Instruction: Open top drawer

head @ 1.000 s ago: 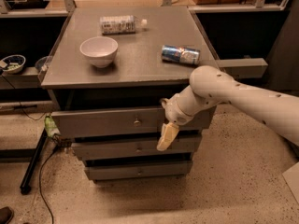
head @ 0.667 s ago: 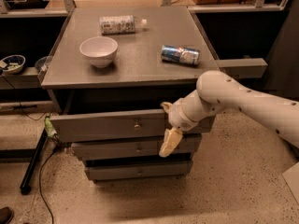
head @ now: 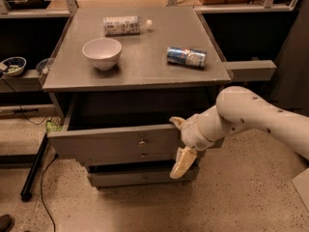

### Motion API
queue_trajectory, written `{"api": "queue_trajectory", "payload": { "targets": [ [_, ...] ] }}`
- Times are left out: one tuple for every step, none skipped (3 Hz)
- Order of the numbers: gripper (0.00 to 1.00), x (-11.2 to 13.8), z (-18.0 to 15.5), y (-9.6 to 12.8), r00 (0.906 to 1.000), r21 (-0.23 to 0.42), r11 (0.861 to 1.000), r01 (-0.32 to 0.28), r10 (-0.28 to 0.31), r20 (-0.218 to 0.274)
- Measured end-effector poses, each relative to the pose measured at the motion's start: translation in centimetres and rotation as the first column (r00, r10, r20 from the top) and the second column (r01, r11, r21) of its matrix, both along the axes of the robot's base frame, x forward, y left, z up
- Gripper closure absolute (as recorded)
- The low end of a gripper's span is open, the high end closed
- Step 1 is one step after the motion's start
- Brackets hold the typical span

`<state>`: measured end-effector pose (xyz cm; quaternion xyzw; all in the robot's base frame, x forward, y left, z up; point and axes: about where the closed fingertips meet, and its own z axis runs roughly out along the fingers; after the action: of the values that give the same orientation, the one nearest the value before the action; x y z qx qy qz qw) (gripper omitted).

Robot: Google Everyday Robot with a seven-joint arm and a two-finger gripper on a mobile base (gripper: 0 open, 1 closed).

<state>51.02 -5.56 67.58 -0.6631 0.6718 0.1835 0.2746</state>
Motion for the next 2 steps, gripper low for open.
{"api": "queue_trajectory", "payload": {
  "targets": [
    [0.00,0.4,0.2,0.2,0.9998,-0.006,1.000,-0.001,0.001,0.018],
    [0.00,1.9,1.3,0.8,0.9979,-0.032,0.999,0.003,-0.001,0.065]
  ]
}}
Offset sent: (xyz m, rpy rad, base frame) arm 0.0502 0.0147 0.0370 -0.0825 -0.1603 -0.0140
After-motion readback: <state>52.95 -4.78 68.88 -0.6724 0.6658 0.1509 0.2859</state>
